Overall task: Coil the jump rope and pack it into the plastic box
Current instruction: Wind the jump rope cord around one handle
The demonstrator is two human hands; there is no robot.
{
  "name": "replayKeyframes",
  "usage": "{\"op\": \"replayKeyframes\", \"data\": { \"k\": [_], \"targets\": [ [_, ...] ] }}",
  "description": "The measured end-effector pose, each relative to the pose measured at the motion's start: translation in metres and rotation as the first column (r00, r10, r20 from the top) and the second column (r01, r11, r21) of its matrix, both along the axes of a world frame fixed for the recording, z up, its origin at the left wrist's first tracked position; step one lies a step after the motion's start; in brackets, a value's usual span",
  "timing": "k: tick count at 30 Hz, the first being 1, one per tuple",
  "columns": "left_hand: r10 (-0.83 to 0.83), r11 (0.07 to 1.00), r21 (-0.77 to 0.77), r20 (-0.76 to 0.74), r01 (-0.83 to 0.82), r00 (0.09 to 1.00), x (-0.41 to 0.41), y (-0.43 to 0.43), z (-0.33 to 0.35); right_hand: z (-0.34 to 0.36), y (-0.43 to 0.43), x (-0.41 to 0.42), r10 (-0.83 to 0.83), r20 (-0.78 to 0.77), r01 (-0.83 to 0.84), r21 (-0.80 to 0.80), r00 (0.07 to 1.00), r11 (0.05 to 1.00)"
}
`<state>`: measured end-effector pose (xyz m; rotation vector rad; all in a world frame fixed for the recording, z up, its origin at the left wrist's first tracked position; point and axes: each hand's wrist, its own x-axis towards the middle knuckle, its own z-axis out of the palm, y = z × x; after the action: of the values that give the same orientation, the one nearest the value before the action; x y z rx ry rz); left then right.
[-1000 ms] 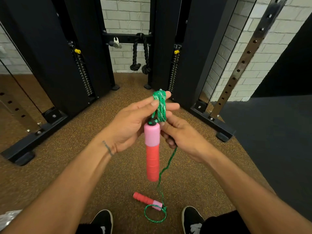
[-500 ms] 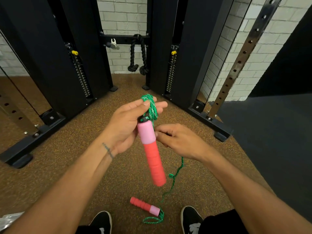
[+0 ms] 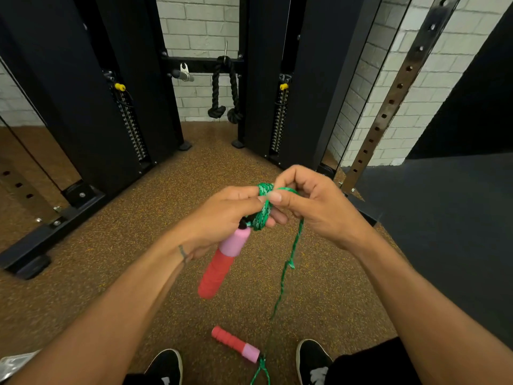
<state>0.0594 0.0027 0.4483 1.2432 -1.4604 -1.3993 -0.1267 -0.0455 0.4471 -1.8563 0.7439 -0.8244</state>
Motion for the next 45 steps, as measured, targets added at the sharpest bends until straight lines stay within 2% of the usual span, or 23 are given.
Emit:
{"op": "replayKeyframes", "data": {
  "k": [3,5,9,13,16,19,22,26,28,32,36,38,39,42,43,45],
  "targets": [
    [-0.037,0.996,0.066,-0.256,0.056,0.966,-0.001,0.001,-0.002,-0.002,-0.007,-0.002,-0.061,0.043,0.063,-0.041,0.997,0.997],
    [-0.062,0.994,0.065,-0.329,0.088,0.942,0.0,0.002,-0.002,-0.003,-0.009,-0.001,-0.063,0.126,0.061,0.016,0.99,0.998],
    [-0.128,0.988,0.032,-0.366,0.15,0.922,0.004,0.004,-0.001,-0.007,-0.012,0.001,-0.105,0.17,0.092,0.086,0.98,0.992],
    [-0.131,0.988,0.02,-0.416,0.153,0.9,0.004,0.005,-0.001,-0.013,-0.013,0.006,-0.081,0.225,0.032,0.216,0.971,0.976],
    [-0.15,0.987,-0.022,-0.445,0.157,0.883,0.003,0.007,0.0,-0.019,-0.012,0.011,-0.091,0.199,0.03,0.291,0.976,0.956],
    [-0.065,0.998,-0.046,-0.442,0.05,0.895,0.0,0.007,0.002,-0.024,-0.009,0.014,-0.044,0.155,-0.022,0.399,0.987,0.917],
    [0.077,0.993,-0.049,-0.463,-0.112,0.883,0.0,0.004,0.003,-0.027,-0.002,0.021,0.025,0.026,-0.034,0.448,0.999,0.893],
    [0.229,0.953,-0.112,-0.343,-0.282,0.911,0.003,0.0,-0.002,-0.029,0.009,0.033,0.08,-0.096,-0.034,0.414,0.992,0.91],
    [0.274,0.939,-0.125,-0.287,-0.32,0.918,0.004,-0.001,-0.004,-0.027,0.012,0.035,0.067,-0.123,-0.015,0.387,0.99,0.922],
    [0.296,0.934,-0.122,-0.266,-0.337,0.917,0.003,0.0,-0.004,-0.024,0.014,0.032,0.091,-0.194,-0.021,0.337,0.977,0.941],
    [0.319,0.928,-0.091,-0.313,-0.362,0.895,0.008,-0.002,-0.002,-0.023,0.018,0.028,0.275,-0.29,-0.162,0.359,0.917,0.919],
    [0.318,0.928,-0.107,-0.268,-0.356,0.909,0.014,-0.005,-0.002,-0.023,0.02,0.027,0.336,-0.334,-0.205,0.372,0.88,0.906],
    [0.308,0.931,-0.14,-0.197,-0.338,0.931,0.018,-0.006,-0.003,-0.022,0.02,0.027,0.364,-0.343,-0.229,0.374,0.866,0.899],
    [0.258,0.942,-0.263,0.17,-0.208,0.951,0.03,-0.012,-0.01,-0.011,0.027,0.024,0.414,-0.372,-0.31,0.309,0.831,0.899],
    [0.251,0.943,-0.284,0.268,-0.172,0.93,0.032,-0.012,-0.011,-0.007,0.026,0.022,0.405,-0.348,-0.321,0.275,0.846,0.906],
    [0.231,0.952,-0.28,0.387,-0.124,0.893,0.034,-0.011,-0.013,0.001,0.024,0.016,0.351,-0.202,-0.297,0.256,0.914,0.92]
  ]
}}
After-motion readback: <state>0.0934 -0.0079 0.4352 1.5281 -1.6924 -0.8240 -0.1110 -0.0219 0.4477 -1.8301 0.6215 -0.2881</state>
